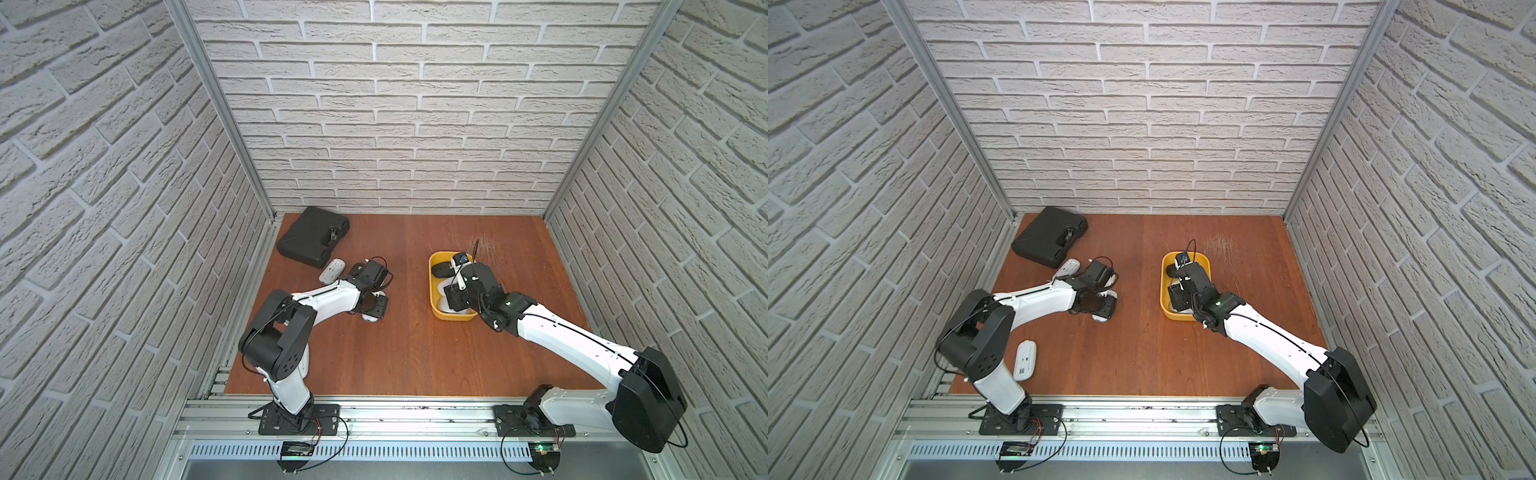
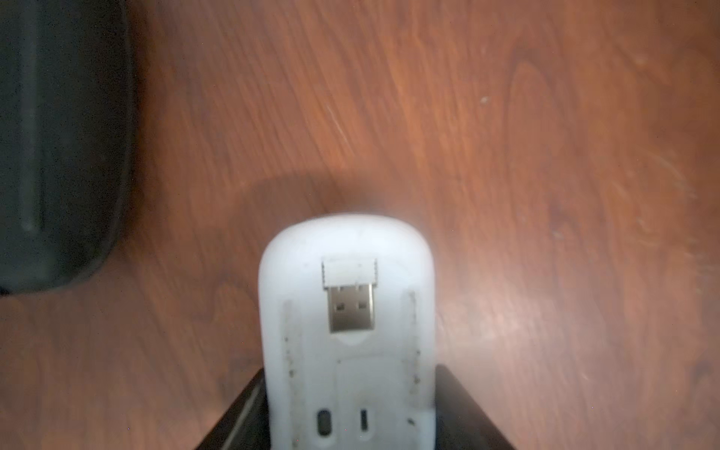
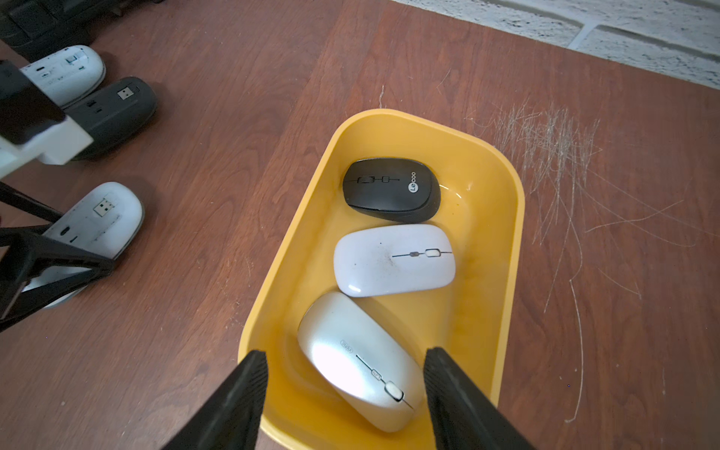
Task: Put the mouse in the storage box
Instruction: Pick up the mouse from the center of the board.
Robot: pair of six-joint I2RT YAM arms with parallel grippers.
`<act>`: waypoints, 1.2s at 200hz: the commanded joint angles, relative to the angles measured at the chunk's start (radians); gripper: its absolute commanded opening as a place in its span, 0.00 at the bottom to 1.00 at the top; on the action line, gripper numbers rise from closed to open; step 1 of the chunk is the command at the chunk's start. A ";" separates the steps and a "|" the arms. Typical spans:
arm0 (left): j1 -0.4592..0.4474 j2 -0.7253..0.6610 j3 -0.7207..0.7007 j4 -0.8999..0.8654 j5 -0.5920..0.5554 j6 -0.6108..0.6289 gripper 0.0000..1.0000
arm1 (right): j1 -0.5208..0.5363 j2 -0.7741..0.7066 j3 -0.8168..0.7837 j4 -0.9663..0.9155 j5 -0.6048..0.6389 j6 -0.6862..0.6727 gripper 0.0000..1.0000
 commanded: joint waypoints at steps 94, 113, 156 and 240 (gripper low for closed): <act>-0.019 -0.437 -0.276 0.377 0.338 0.113 0.51 | 0.011 0.102 0.020 0.360 -0.681 0.424 0.68; -0.020 -0.447 -0.287 0.393 0.360 0.114 0.51 | 0.030 0.152 0.039 0.400 -0.697 0.458 0.67; -0.025 -0.452 -0.296 0.412 0.386 0.120 0.50 | 0.067 0.241 0.071 0.467 -0.721 0.506 0.67; -0.028 -0.455 -0.306 0.425 0.396 0.120 0.49 | 0.097 0.376 0.103 0.588 -0.777 0.603 0.52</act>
